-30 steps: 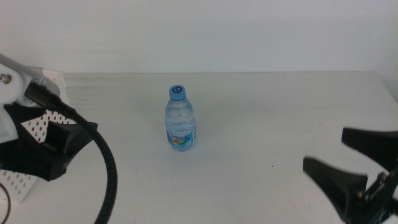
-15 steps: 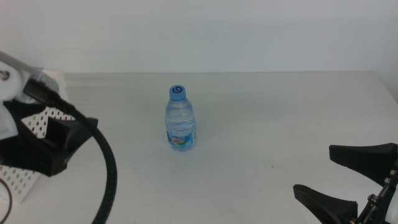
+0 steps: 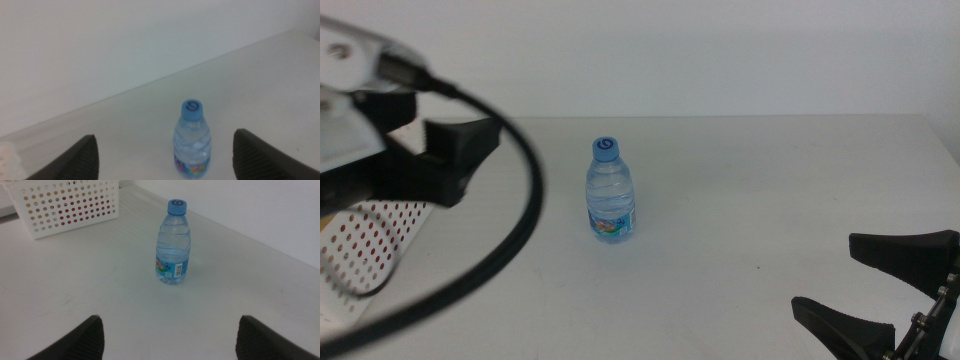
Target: Use arms to grab the bottles and put them into the dustbin to the left of the table.
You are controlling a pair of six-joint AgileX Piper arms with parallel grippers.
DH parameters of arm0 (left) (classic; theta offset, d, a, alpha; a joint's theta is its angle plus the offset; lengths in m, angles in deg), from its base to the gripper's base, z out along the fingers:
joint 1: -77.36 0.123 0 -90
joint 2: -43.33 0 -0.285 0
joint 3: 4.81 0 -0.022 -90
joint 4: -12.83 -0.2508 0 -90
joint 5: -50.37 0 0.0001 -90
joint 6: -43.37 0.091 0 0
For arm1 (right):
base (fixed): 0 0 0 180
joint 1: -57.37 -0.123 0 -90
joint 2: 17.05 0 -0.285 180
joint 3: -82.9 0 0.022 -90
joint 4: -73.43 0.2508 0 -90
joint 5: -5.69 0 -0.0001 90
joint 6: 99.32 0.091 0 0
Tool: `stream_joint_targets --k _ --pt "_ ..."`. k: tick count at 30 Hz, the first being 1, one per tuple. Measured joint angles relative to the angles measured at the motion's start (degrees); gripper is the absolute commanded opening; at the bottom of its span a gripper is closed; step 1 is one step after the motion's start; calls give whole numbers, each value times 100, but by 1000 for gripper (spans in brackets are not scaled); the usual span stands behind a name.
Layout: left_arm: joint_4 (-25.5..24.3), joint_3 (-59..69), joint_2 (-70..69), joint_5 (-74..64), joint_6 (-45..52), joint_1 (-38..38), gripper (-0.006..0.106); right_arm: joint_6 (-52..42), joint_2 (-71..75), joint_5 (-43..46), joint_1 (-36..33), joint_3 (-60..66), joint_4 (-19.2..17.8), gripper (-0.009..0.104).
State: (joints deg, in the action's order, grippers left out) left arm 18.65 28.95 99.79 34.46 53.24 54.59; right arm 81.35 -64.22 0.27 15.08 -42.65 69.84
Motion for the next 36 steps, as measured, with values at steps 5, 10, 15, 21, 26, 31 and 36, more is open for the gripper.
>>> stream_joint_targets --k 5,10,15,21,26,31,36 --pt "112 0 761 837 0 0 85 0 0 0 0 0 0 69" --pt "108 6 1518 1403 0 -38 85 0 0 0 0 0 0 69" --pt "-11 474 2009 2558 -13 -407 85 0 0 0 0 0 0 69" --pt "-14 866 2380 3534 -198 -657 85 0 0 0 0 0 0 69" --pt "-14 885 2661 3725 -477 -657 85 0 0 0 0 0 0 69" --pt "-112 885 3140 4087 -532 -657 85 0 0 0 0 0 0 69" --pt "-582 885 3680 4454 -913 -657 85 0 0 0 0 0 0 69"
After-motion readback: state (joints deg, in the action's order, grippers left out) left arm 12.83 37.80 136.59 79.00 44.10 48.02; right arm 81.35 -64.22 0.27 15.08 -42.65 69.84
